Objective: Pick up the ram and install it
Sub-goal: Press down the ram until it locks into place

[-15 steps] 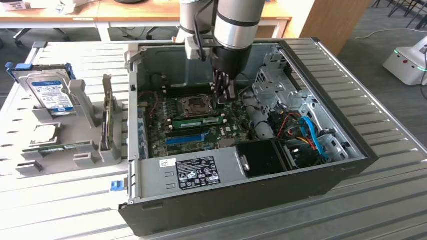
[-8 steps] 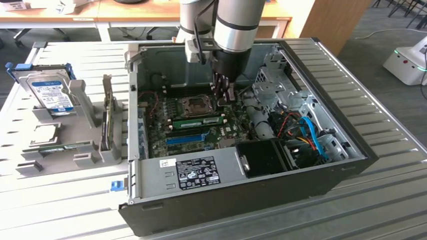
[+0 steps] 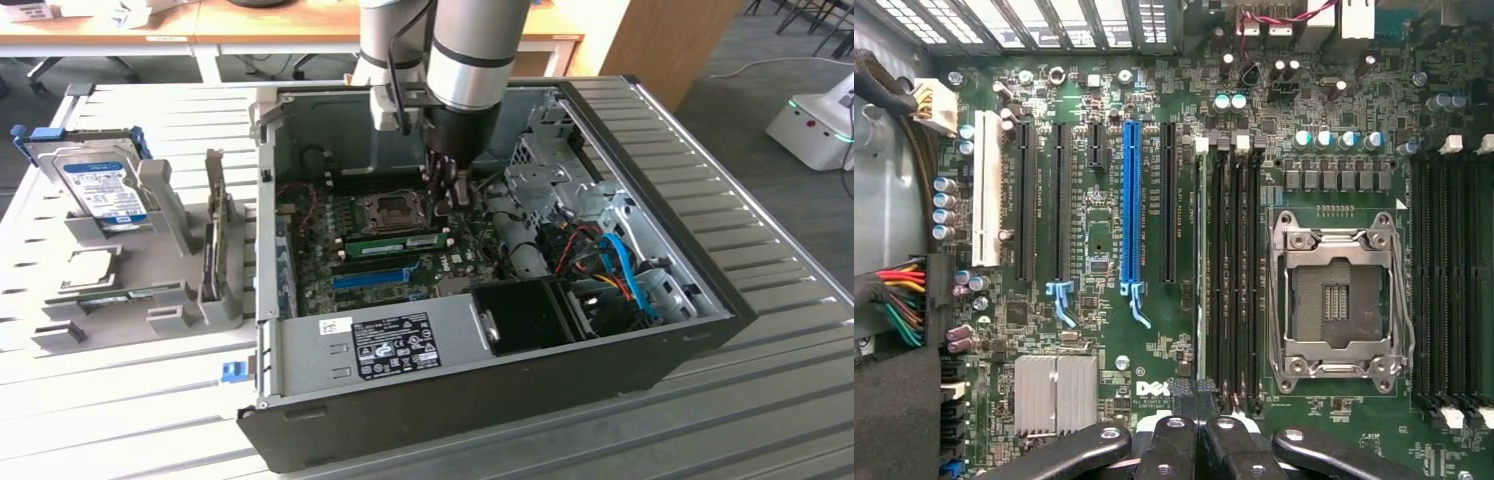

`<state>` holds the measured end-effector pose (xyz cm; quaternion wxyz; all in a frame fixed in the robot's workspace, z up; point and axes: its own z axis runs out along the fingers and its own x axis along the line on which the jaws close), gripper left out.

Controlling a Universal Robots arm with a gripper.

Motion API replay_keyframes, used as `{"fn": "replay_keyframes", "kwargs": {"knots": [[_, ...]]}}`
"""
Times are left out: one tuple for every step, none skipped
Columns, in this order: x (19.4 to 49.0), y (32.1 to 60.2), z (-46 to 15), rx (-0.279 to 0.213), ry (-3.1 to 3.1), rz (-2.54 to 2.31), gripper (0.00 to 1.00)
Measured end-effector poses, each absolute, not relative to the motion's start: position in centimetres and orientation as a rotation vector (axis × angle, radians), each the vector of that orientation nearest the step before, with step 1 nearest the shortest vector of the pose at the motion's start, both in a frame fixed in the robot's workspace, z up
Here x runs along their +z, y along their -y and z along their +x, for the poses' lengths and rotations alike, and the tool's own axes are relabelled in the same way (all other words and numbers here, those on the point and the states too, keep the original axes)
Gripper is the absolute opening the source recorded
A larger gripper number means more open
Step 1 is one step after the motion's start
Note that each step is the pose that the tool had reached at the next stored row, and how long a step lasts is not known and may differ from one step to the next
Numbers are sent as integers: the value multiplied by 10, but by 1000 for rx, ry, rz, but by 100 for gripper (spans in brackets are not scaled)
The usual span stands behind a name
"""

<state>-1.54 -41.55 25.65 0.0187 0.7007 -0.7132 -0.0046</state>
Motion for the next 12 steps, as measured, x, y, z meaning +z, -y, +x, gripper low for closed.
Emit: {"fn": "replay_keyframes", "kwargs": {"knots": [[256,415,-15,-14,2214,2176,11],[255,415,-15,-14,2214,2175,11],[254,415,-15,-14,2214,2175,11],[253,415,-15,-13,2214,2175,11],[252,415,-15,-13,2214,2175,11],[251,415,-15,-13,2214,2175,11],[250,415,-15,-12,2213,2175,11],[250,415,-15,-12,2213,2175,11],[249,415,-15,-12,2213,2175,11],[248,415,-15,-12,2213,2174,11],[248,415,-15,-11,2213,2174,11],[247,415,-15,-11,2213,2174,11]]}}
